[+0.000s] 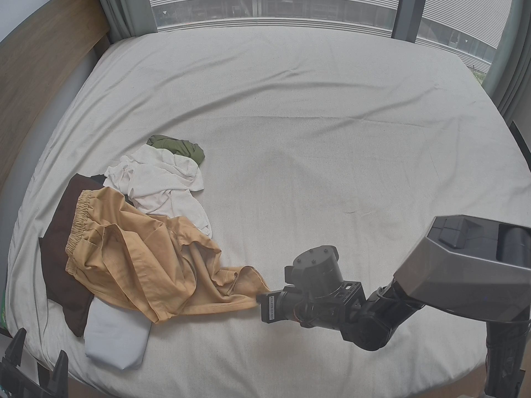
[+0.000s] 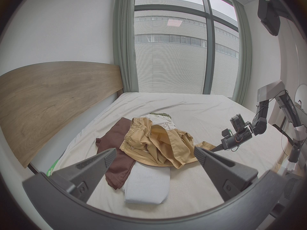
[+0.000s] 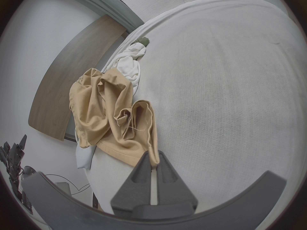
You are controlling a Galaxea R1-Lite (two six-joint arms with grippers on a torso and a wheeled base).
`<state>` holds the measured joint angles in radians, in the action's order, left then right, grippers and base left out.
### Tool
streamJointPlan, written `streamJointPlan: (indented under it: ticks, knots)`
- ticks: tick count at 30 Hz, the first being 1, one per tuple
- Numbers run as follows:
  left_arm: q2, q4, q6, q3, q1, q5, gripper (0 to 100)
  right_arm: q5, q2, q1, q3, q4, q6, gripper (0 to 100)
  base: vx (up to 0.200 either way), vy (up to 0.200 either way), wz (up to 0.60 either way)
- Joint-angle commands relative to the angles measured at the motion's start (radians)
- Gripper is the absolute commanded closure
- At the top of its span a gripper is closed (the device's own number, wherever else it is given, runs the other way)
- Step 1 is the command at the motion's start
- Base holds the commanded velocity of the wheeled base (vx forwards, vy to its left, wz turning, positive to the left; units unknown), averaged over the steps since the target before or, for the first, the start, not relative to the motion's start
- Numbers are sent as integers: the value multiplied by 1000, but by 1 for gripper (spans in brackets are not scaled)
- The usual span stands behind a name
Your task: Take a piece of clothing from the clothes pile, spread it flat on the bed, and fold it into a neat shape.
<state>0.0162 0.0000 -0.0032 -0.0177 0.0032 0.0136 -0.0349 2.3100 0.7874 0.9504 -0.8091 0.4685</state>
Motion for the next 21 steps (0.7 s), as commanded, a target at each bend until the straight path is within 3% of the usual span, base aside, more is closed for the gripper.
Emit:
streamJointPlan:
  ticks: [1, 21]
  knots:
    - [-16, 0, 0, 18, 0, 0, 0, 0, -31, -14, -32, -13, -7, 100, 0, 0, 0]
    - [-16, 0, -1, 18, 0, 2, 0, 3, -89, -40, -156, -82, -13, 100, 0, 0, 0]
